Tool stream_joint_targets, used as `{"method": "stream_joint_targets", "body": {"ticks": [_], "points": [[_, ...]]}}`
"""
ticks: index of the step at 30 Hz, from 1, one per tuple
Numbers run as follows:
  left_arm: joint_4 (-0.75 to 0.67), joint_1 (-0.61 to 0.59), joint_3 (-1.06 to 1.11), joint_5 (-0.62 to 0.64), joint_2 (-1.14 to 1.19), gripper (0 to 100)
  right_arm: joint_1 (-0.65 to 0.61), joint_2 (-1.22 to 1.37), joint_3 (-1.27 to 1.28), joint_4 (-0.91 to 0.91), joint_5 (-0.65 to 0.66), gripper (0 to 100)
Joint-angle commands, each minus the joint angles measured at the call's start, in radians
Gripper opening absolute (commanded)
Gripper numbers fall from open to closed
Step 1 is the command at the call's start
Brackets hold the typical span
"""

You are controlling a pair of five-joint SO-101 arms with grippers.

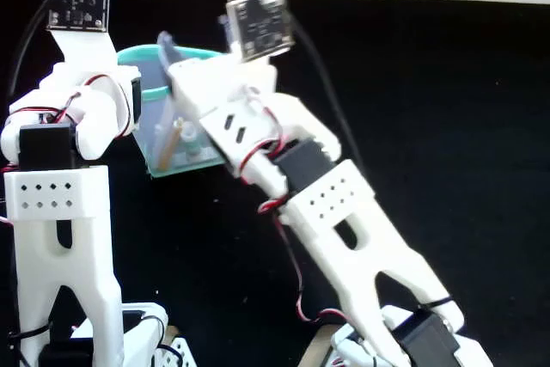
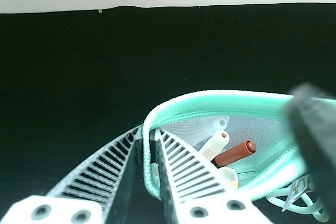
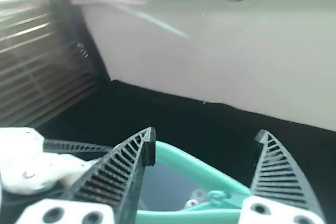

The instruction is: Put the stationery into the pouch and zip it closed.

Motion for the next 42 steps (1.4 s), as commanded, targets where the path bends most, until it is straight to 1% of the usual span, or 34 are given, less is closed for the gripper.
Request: {"method": "stream_joint_targets", "body": {"ticks": [1,4,6,9,13,17,19,22,26,28,32,36,39,42], "points": [[-0.003,-0.016,0.03,-0.002,0.024,1,0.119,-0.064,-0.054,0.004,0.0,28.6],[-0.002,-0.016,0.03,-0.002,0.024,1,0.199,-0.073,-0.041,0.101,-0.006,28.6],[-0.003,-0.016,0.03,-0.002,0.024,1,0.205,-0.085,0.015,0.162,0.002,28.6],[-0.003,-0.016,0.03,-0.002,0.024,1,0.209,-0.12,0.108,0.189,0.008,28.6],[-0.003,-0.016,0.03,-0.002,0.024,1,0.222,-0.18,0.202,0.22,0.133,28.6],[-0.003,-0.016,0.03,-0.002,0.024,1,0.219,-0.226,0.22,0.414,0.149,28.6],[-0.003,-0.016,0.03,-0.002,0.024,1,0.217,-0.255,0.228,0.483,0.149,28.6],[-0.003,-0.016,0.031,-0.002,0.024,1,0.185,-0.297,0.231,0.562,0.147,28.6],[-0.003,-0.016,0.031,-0.002,0.024,1,0.065,-0.343,0.231,0.693,0.147,28.6],[-0.002,-0.016,0.031,-0.002,0.024,1,0.027,-0.352,0.249,0.722,0.147,28.6],[0.002,-0.016,0.031,-0.002,0.024,1,0.028,-0.358,0.392,0.622,0.15,28.6],[0.002,-0.016,0.031,-0.002,0.024,1,0.03,-0.352,0.568,0.424,0.157,28.6],[0.002,-0.015,0.031,-0.002,0.024,1,0.05,-0.349,0.654,0.286,0.158,28.6],[0.003,-0.015,0.031,0.0,0.024,1,0.067,-0.346,0.717,0.168,0.226,28.6]]}}
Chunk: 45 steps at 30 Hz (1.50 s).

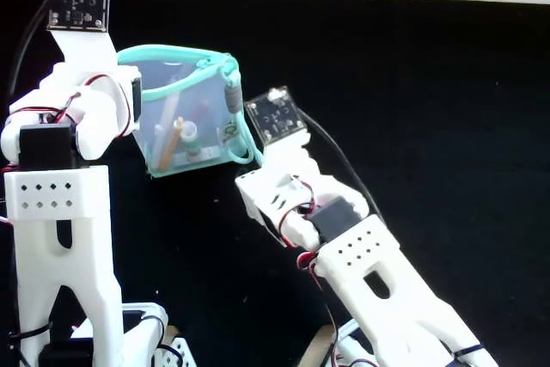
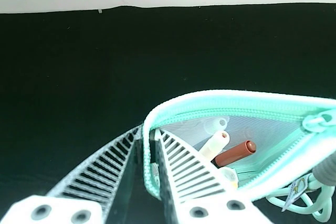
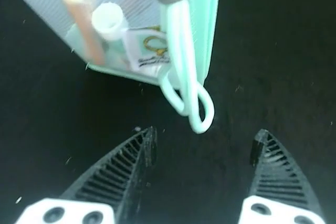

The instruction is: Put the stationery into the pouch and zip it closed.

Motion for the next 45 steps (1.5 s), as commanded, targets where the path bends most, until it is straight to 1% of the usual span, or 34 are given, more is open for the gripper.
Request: {"method": "stream_joint_targets", "body": {"ticks": [1,4,9,14,19,25,30,34,36,39,41,43,45], "points": [[0.003,-0.015,0.031,0.0,0.024,1,0.022,-0.008,0.054,-0.154,0.078,28.6],[0.003,-0.013,0.031,0.0,0.024,1,0.039,0.019,0.094,-0.252,0.112,28.6],[0.003,-0.013,0.033,0.0,0.024,1,0.091,0.122,0.096,-0.384,0.115,28.6],[-0.005,-0.013,0.074,0.0,0.022,1,0.088,0.153,0.094,-0.394,0.115,27.6],[-0.014,-0.01,0.079,0.0,0.022,1,0.087,0.156,0.076,-0.394,0.115,20.5],[-0.026,-0.008,0.084,0.0,0.016,1,0.039,0.157,0.019,-0.394,0.114,20.5],[-0.023,-0.008,0.084,0.0,0.016,1,0.039,0.194,0.013,-0.395,0.121,20.3],[-0.02,-0.008,0.081,0.0,0.016,1,0.048,0.285,0.001,-0.464,0.121,20.1],[-0.02,-0.008,0.081,0.0,0.016,1,0.068,0.318,-0.019,-0.484,0.117,17.0],[-0.021,-0.008,0.081,0.0,0.016,1,0.124,0.314,-0.067,-0.463,0.107,0.0],[-0.025,-0.008,0.082,0.0,0.016,1,0.163,0.283,-0.09,-0.423,0.069,2.8],[-0.025,-0.008,0.082,0.0,0.016,1,0.193,0.239,-0.104,-0.367,0.063,0.3],[-0.025,-0.008,0.082,0.0,0.016,1,0.205,0.193,-0.107,-0.305,0.064,0.7]]}}
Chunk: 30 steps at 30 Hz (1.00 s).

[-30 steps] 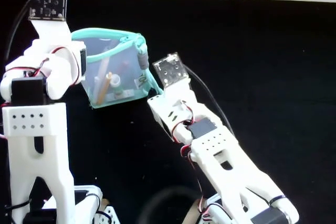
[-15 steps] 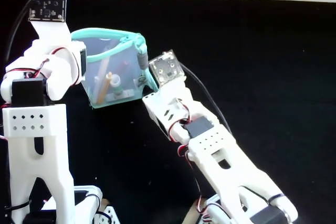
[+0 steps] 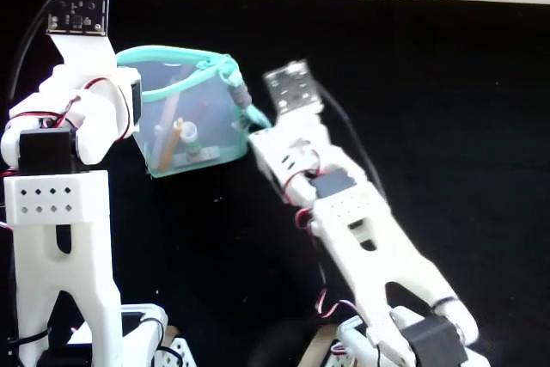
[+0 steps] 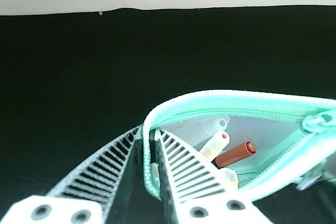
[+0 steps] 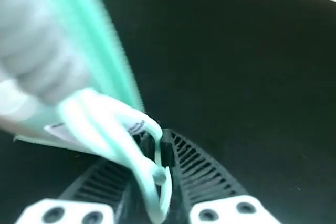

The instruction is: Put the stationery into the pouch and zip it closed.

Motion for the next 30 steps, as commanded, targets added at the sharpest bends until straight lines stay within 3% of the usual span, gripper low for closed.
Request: {"method": "stream_joint_targets", "body": {"ticks": [1,9,15,22,30], "points": [[0.003,-0.008,0.039,0.0,0.018,1,0.028,-0.104,-0.053,0.097,-0.011,0.7],[0.003,-0.008,0.041,0.0,0.018,1,0.071,-0.302,-0.059,0.217,-0.011,0.7],[0.005,-0.008,0.041,0.0,0.018,1,0.17,-0.374,-0.213,0.282,-0.028,0.7],[0.006,-0.008,0.041,0.0,0.018,1,0.249,-0.38,-0.435,0.381,-0.245,0.7],[0.008,-0.008,0.041,0.0,0.018,1,0.311,-0.38,-0.572,0.483,-0.278,0.7]]}}
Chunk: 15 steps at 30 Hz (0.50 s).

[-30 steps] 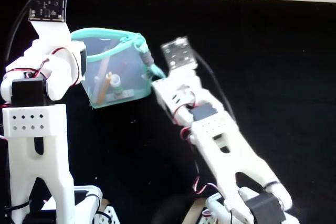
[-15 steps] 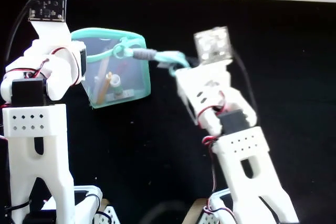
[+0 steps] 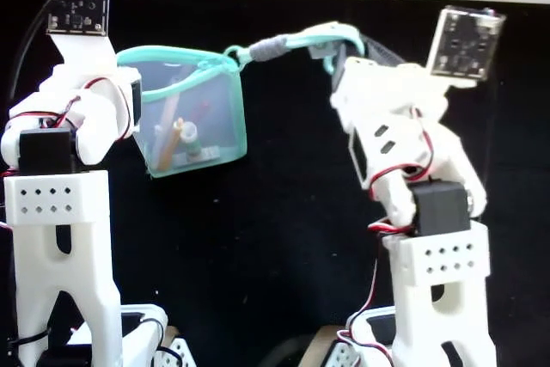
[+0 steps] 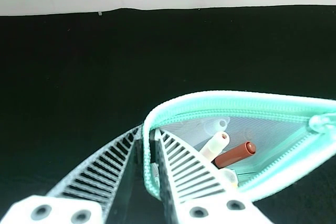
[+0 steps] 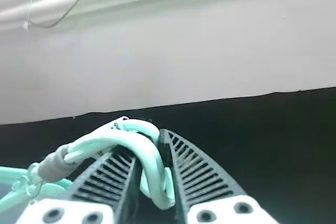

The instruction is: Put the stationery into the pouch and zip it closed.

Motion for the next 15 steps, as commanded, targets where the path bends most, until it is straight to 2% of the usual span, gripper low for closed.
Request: {"method": "stream_joint_targets", "body": {"ticks": [1,15], "points": [[0.008,-0.008,0.041,0.0,0.018,1,0.045,-0.028,-0.099,0.022,-0.011,0.7],[0.008,-0.008,0.041,0.0,0.018,1,0.082,-0.027,-0.361,0.125,-0.012,0.7]]}}
